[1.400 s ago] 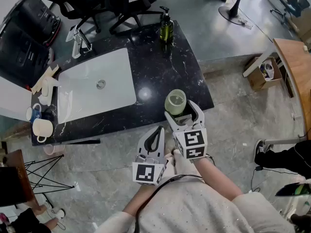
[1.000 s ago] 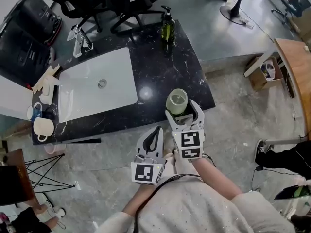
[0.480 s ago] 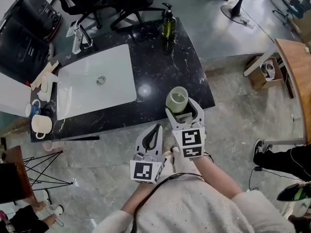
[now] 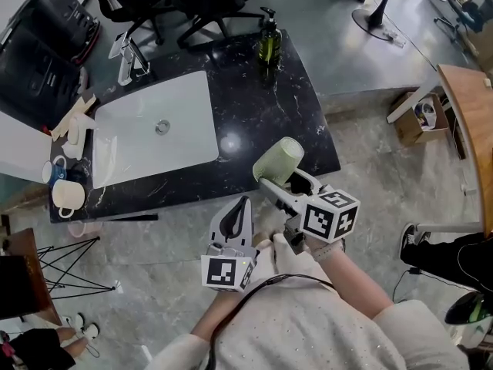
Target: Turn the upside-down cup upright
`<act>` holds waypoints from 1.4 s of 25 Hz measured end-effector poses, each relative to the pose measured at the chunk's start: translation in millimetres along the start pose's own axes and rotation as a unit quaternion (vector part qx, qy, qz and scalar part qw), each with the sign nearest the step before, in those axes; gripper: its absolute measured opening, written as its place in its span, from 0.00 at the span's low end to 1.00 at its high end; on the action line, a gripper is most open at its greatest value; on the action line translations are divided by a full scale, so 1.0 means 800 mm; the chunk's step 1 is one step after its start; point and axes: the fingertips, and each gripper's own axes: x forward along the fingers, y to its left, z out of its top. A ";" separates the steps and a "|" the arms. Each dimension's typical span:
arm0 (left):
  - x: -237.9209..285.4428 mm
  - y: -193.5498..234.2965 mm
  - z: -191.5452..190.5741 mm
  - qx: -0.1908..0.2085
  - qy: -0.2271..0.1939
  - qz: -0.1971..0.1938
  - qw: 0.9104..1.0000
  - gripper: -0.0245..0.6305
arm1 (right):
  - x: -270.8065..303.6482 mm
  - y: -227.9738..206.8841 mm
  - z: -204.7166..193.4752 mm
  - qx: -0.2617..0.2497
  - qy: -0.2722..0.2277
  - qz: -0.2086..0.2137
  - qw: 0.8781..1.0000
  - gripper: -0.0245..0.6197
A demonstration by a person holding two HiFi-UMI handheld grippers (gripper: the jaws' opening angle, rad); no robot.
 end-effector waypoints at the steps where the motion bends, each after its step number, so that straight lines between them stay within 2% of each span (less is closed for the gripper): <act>1: -0.001 0.000 0.002 0.000 0.000 0.001 1.000 0.04 | 0.001 0.006 -0.001 0.037 0.002 0.022 0.999 0.55; 3: -0.002 0.002 0.006 0.001 -0.001 0.003 1.000 0.04 | 0.004 0.016 -0.004 0.117 0.007 0.069 0.991 0.55; 4: -0.002 0.003 0.008 0.001 -0.002 0.004 1.000 0.05 | 0.005 0.021 -0.006 0.165 0.009 0.094 0.982 0.55; 8: -0.003 0.009 0.019 0.007 -0.005 0.010 1.000 0.04 | 0.008 0.035 -0.011 0.335 0.005 0.177 0.925 0.55; 11: -0.005 0.015 0.026 0.014 -0.005 0.019 1.000 0.04 | 0.010 0.047 -0.012 0.428 0.001 0.230 0.874 0.55; 15: -0.007 0.019 0.026 0.017 -0.002 0.025 1.000 0.05 | 0.010 0.058 -0.003 0.547 -0.024 0.298 0.782 0.55; 17: -0.008 0.019 0.026 0.019 0.000 0.025 0.999 0.04 | 0.009 0.057 0.002 0.589 -0.038 0.323 0.740 0.55; 20: -0.011 0.021 0.028 0.023 0.006 0.027 0.999 0.04 | 0.006 0.054 0.011 0.650 -0.056 0.359 0.668 0.55; 26: -0.012 0.029 0.030 0.029 0.010 0.036 0.999 0.04 | 0.003 0.028 0.014 0.729 -0.094 0.394 0.552 0.55; 29: -0.010 0.027 0.029 0.030 0.011 0.032 0.999 0.04 | 0.002 0.030 0.021 0.767 -0.114 0.395 0.493 0.55; 31: -0.008 0.026 0.029 0.031 0.011 0.029 0.999 0.04 | 0.001 0.029 0.025 0.780 -0.126 0.400 0.465 0.55; 35: -0.004 0.023 0.031 0.036 0.011 0.022 0.999 0.04 | -0.003 0.022 0.030 0.788 -0.145 0.417 0.430 0.55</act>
